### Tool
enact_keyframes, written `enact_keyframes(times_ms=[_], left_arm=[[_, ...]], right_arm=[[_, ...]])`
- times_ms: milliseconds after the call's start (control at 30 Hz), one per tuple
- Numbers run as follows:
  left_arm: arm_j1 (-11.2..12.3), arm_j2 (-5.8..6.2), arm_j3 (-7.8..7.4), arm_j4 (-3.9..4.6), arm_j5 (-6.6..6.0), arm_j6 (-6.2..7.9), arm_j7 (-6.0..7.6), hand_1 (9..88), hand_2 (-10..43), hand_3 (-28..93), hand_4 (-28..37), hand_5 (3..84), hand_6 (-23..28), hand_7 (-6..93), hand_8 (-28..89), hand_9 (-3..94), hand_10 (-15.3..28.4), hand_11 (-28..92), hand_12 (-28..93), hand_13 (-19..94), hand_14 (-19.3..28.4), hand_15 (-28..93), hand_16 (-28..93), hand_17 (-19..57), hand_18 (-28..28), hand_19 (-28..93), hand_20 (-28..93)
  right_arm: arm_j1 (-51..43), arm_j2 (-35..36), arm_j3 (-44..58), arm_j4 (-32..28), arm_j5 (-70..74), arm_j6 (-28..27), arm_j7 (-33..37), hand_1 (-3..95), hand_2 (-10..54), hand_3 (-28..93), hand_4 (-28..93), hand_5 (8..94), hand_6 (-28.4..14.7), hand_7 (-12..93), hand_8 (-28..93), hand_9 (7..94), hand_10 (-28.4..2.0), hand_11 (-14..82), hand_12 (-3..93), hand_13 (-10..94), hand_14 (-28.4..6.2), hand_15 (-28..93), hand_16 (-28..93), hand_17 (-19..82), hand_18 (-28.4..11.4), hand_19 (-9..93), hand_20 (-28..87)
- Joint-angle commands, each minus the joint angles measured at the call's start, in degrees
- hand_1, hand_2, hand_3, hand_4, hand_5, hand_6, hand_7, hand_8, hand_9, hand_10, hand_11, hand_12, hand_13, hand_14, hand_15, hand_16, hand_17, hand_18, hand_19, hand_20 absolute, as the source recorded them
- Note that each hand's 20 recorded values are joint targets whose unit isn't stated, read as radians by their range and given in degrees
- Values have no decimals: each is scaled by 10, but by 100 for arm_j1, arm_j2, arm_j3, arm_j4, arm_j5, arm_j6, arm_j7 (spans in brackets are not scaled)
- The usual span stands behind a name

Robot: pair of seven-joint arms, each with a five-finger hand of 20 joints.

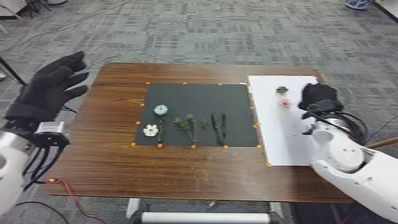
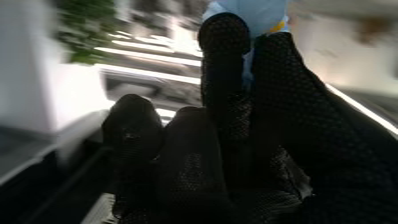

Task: Arrange flowers

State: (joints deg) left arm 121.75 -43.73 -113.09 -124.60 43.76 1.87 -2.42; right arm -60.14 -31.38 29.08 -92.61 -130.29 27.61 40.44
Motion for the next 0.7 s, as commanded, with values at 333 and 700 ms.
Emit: enact_keyframes(times_ms=[333,700], left_arm=[[-1501,297,1053,248,83,-283,-129,248,-54,695,-275,217,13,154,-73,157,92,138,206,55,126,337,-23,-135,196,382,88],[-1658,279,1207,240,149,-288,-56,250,-54,694,-276,217,13,154,-72,159,93,138,205,56,126,338,-26,-135,196,382,87]], right_arm=[[2431,-3022,-2907,955,-5,522,-860,497,-95,869,-281,782,22,375,-28,872,-39,173,469,827,-28,905,317,491,-198,932,595],[2960,-3448,-3995,1445,191,607,-430,496,-95,865,-282,784,26,373,-40,875,-43,161,462,825,-30,905,320,488,-199,932,595]])
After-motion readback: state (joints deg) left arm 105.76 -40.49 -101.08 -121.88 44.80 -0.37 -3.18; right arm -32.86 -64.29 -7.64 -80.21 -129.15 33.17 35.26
